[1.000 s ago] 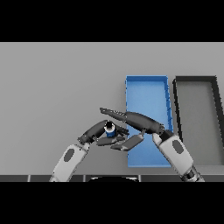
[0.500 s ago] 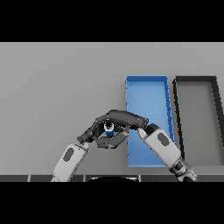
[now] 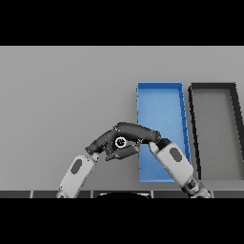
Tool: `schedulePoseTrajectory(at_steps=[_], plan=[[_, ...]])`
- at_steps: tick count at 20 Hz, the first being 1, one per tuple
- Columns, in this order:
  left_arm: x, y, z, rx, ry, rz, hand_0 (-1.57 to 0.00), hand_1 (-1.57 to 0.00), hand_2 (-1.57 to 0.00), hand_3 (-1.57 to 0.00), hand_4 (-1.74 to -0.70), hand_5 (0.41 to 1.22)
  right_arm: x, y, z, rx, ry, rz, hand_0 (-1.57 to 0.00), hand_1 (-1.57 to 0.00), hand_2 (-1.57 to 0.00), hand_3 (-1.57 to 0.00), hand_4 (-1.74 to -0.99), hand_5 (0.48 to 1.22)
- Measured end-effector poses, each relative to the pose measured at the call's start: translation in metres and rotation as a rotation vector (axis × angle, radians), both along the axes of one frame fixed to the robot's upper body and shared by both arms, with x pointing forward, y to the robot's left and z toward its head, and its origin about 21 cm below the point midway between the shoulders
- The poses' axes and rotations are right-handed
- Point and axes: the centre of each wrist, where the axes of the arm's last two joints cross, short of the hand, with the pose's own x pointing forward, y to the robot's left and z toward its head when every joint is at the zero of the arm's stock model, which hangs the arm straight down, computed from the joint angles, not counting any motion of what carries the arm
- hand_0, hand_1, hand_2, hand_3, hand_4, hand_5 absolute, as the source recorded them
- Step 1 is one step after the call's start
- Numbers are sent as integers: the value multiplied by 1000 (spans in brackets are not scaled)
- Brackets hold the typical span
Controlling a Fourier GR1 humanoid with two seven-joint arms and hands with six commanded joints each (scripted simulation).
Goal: Pick up the blue pipe and place it into the blue bin.
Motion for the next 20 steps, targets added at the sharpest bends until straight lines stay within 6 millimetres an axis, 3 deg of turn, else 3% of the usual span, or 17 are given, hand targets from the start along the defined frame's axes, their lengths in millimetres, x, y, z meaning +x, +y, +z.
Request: schedulePoseTrajectory(at_steps=[4,5,6,8,10,14,17,20], plan=[[-1,0,-2,-23,-6,10,-1571,-1571,-1564,-1434,-1732,1221,-3,4,-4,38,101,-13,-1545,-1545,-1545,-1534,-1494,1183],[-2,0,-3,-22,-10,11,-1571,-1571,-1566,-1264,-1734,1221,-5,3,-6,47,108,-13,-1550,-1550,-1550,-1541,-1495,1191],[-3,2,-3,-36,-25,12,-1446,-1368,-1336,-1051,-1629,1221,-6,2,-4,60,105,-11,-1554,-1554,-1555,-1547,-1496,1197],[-5,6,-3,-17,-46,18,-940,-875,-855,-672,-1406,1221,-8,4,-2,57,90,-33,-1560,-1560,-1560,-1556,-1497,1206],[-4,7,-2,42,-45,-3,-601,-560,-547,-430,-1250,1221,-8,6,-1,42,93,-54,-1564,-1564,-1564,-1561,-1498,1211],[1,10,0,104,-9,-34,-246,-229,-223,-175,-1059,912,-8,9,0,36,98,-69,-1568,-1568,-1568,-1567,-1499,1217],[2,9,-2,156,35,-12,-125,-117,-114,-89,-991,729,-9,10,-2,73,72,-52,-1570,-1570,-1570,-1569,-1499,1219],[-1,5,-6,168,64,14,-64,-59,-58,-45,-974,607,-10,8,-1,80,58,-54,-1570,-1570,-1570,-1570,-1499,1220]])
